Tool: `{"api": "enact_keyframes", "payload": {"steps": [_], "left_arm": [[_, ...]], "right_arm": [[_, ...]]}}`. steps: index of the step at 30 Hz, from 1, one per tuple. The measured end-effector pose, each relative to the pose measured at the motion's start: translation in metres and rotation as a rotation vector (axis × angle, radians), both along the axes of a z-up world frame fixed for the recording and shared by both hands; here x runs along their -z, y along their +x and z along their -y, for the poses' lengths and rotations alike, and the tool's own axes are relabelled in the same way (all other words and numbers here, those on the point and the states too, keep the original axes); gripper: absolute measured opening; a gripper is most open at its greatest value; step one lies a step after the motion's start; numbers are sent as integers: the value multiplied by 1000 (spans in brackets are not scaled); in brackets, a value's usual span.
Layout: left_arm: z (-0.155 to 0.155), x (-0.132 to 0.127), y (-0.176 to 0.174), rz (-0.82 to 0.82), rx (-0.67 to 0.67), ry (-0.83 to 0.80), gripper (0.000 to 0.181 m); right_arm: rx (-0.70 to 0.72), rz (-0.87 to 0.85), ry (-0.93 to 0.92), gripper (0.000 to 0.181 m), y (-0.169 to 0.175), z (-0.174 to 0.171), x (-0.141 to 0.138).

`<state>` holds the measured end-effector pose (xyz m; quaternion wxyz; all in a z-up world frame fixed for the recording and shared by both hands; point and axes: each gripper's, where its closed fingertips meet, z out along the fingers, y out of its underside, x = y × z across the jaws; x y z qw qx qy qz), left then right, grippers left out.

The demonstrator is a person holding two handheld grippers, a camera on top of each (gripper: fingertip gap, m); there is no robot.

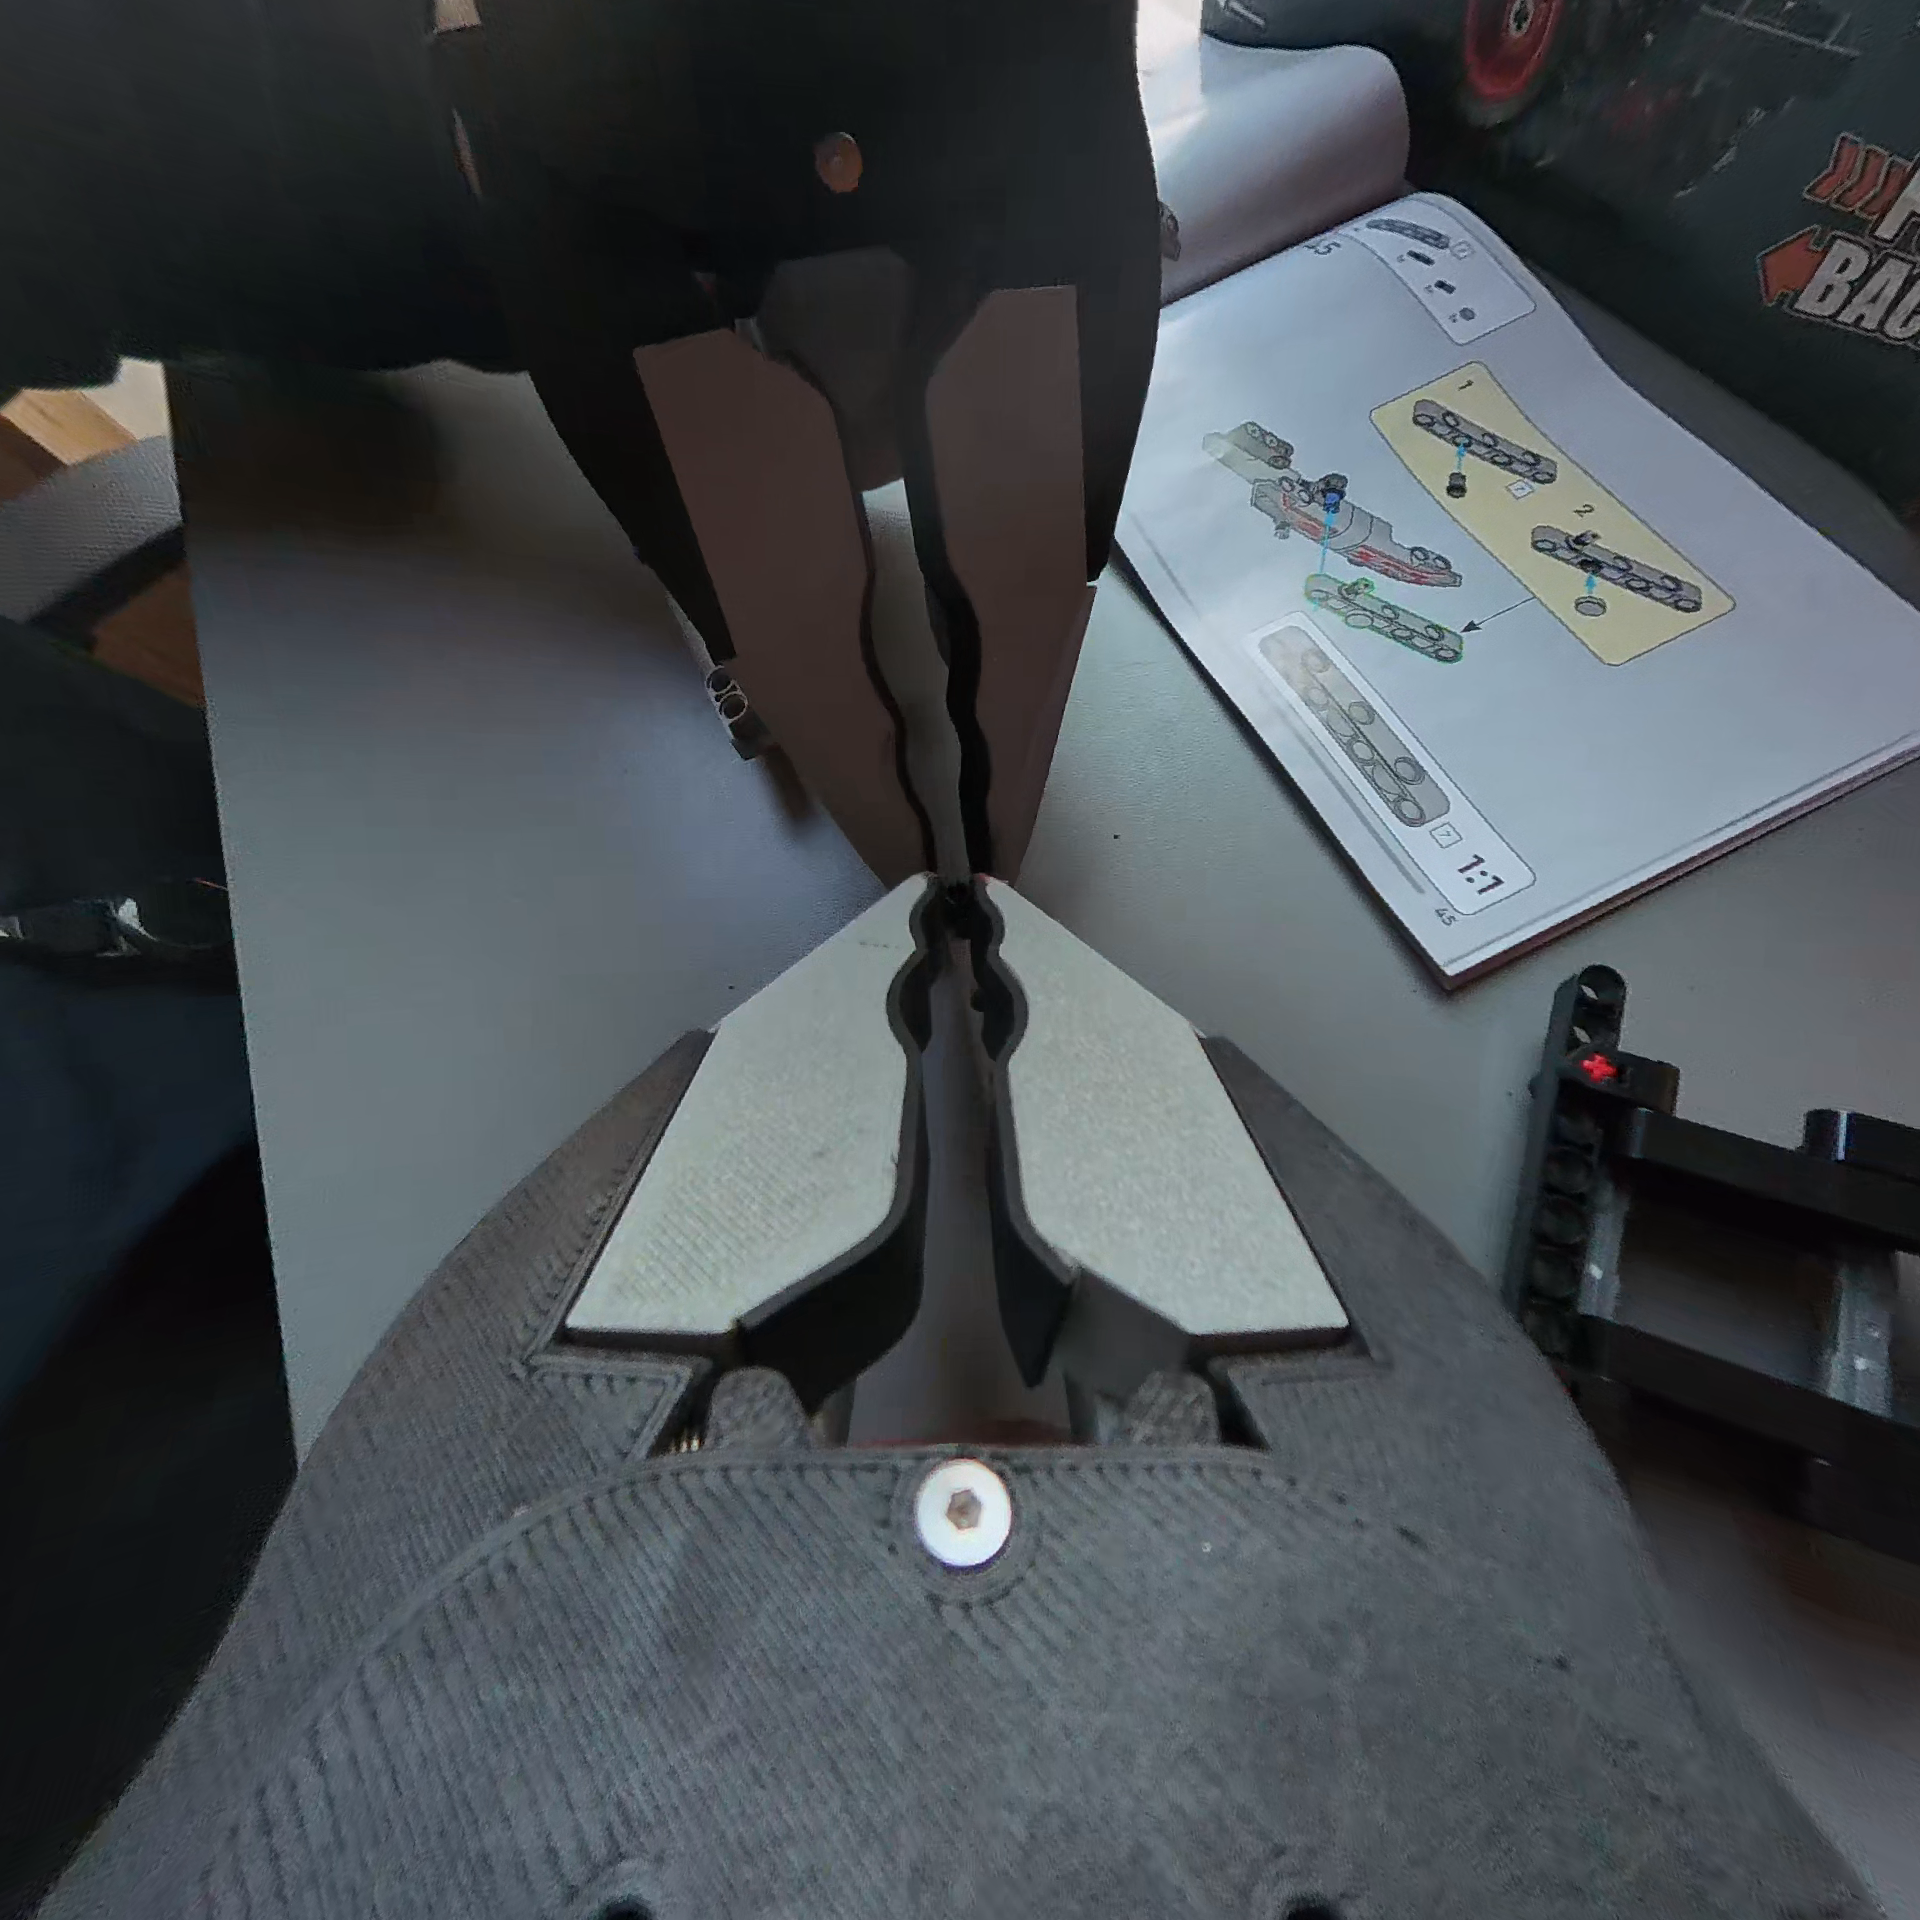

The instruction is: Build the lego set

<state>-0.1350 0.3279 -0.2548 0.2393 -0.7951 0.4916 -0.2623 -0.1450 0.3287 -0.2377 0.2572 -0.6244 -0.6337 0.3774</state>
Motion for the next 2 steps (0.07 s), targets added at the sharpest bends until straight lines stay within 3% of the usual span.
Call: {"api": "enact_keyframes", "payload": {"steps": [1, 2], "left_arm": [[0, 0, 0, 12, 0, 1, 4], [0, 0, 0, 24, 0, 4, 4]], "right_arm": [[1, 8, 5, 1, 0, 0, 1], [5, 13, 11, 1, 0, -1, 2]]}}
